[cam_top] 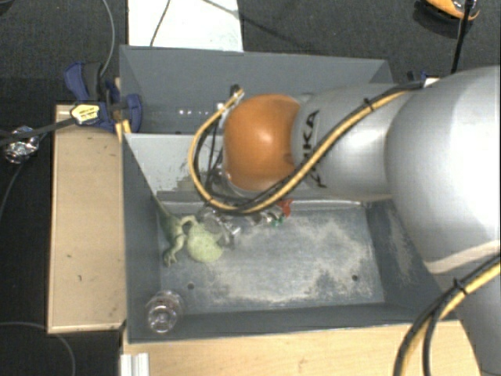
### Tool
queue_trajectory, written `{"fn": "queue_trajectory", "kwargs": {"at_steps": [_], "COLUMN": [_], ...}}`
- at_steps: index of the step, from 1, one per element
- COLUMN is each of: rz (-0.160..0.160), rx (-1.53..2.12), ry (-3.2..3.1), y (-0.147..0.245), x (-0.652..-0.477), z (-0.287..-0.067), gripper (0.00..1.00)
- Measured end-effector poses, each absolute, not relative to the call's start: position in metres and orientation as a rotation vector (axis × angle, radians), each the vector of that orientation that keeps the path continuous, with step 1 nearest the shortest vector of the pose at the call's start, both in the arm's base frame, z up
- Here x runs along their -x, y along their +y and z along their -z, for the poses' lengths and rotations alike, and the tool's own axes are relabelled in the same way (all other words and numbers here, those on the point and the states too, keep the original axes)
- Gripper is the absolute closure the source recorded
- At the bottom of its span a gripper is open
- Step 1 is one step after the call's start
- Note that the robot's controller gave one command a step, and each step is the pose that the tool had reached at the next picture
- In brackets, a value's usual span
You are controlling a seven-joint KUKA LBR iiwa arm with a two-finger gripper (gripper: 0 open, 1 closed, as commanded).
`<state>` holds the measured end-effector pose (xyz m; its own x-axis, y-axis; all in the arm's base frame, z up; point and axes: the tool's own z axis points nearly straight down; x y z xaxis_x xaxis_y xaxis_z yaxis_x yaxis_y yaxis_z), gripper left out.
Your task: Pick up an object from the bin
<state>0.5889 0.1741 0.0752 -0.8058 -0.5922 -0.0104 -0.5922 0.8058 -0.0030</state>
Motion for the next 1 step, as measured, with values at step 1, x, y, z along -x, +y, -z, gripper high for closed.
{"fn": "queue_trajectory", "kwargs": {"at_steps": [1], "rz": [-0.001], "rx": [0.970], "ry": [2.977], "y": [0.1738], "x": [-0.5888], "z": [-0.0753], "gripper": [1.00]}}
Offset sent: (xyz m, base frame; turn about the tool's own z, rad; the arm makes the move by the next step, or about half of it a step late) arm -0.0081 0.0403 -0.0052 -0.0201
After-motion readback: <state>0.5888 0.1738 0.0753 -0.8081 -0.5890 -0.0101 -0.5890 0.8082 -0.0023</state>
